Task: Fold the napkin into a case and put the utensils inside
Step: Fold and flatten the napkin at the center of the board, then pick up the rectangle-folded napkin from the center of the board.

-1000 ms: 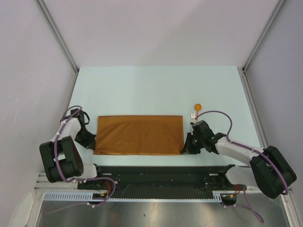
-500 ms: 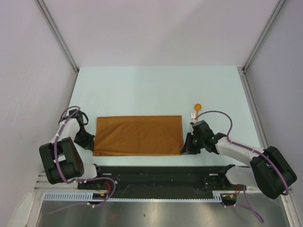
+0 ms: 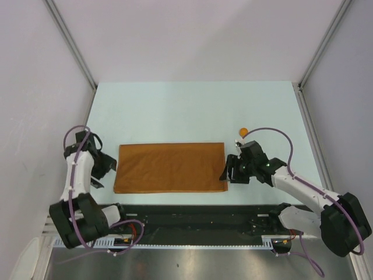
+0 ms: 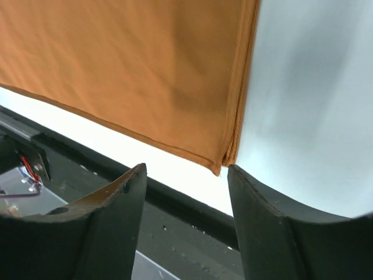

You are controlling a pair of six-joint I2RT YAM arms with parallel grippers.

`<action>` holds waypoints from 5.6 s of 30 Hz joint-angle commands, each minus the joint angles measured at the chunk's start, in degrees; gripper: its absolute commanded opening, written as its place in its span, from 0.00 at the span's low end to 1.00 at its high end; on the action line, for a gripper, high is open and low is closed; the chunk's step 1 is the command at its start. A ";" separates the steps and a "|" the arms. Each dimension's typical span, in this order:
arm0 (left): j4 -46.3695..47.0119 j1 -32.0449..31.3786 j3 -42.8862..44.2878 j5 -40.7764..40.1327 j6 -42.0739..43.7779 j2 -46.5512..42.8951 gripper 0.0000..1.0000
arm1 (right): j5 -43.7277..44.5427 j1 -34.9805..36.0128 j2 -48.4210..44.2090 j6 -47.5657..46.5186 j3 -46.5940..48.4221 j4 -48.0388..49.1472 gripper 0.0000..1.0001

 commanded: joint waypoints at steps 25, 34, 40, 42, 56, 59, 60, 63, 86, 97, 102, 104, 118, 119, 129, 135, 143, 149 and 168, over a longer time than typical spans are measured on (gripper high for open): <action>29.61 -34.30 17.62 40.16 21.29 19.09 0.39 | -5.72 -14.96 35.70 -18.55 24.80 17.64 0.55; 34.54 -29.84 16.91 37.61 12.77 21.55 0.09 | 1.06 -13.29 29.04 -17.33 30.69 5.51 0.65; 37.09 -18.78 11.29 38.06 8.10 21.38 0.00 | -11.33 -11.18 30.77 -10.40 28.33 17.17 0.39; 35.87 -15.70 11.02 36.30 8.09 21.64 0.00 | -15.46 -11.79 33.76 -8.72 27.71 19.57 0.17; 36.48 -6.89 11.82 35.41 8.44 27.45 0.00 | -20.31 -18.12 44.04 -9.86 25.42 29.24 0.00; 36.04 -6.63 12.51 34.71 8.62 28.23 0.00 | -20.39 -18.47 47.47 -10.03 26.56 29.86 0.00; 35.78 -6.45 12.61 34.62 8.79 28.41 0.00 | -20.22 -18.56 48.00 -10.03 26.83 29.77 0.00; 35.51 -5.49 12.96 33.22 9.23 29.11 0.00 | -19.96 -18.82 49.23 -9.59 26.74 30.56 0.00; 28.57 -0.74 23.33 20.47 12.22 42.21 0.00 | -18.20 -19.09 48.09 -11.35 27.71 27.67 0.00; 25.94 -2.83 22.36 12.05 15.38 26.23 0.09 | -5.12 -16.20 43.10 -18.11 38.42 10.37 0.09; 26.11 -11.08 19.91 8.69 17.14 13.15 0.26 | 9.99 -10.76 39.05 -21.10 47.64 -5.80 0.38; 26.72 -14.26 17.63 10.43 17.76 9.97 0.29 | 15.34 -8.82 36.51 -21.11 47.92 -11.07 0.55; 30.32 -46.61 7.16 14.84 17.68 -4.36 0.54 | 27.42 6.04 29.02 -2.83 33.17 -16.21 0.77; 30.50 -47.31 6.63 15.19 17.59 -5.15 0.56 | 27.50 7.27 29.54 -1.87 31.33 -15.41 0.76; 29.89 -48.46 2.94 17.13 20.04 -9.46 0.59 | 28.73 10.44 33.41 -0.54 28.24 -10.40 0.68; 29.18 -48.46 3.38 17.48 20.66 -10.35 0.59 | 29.35 10.62 31.14 -0.37 24.90 -7.24 0.65; 30.24 -48.46 4.43 19.76 20.31 -7.89 0.59 | 27.94 10.44 32.54 -0.55 22.00 -4.60 0.62; 30.24 -48.46 4.96 20.03 20.13 -7.53 0.59 | 31.98 11.76 34.03 0.16 20.76 -5.56 0.48; 33.05 -48.46 2.77 22.40 17.85 -3.41 0.59 | 31.29 1.49 23.51 -12.75 22.00 -4.24 0.00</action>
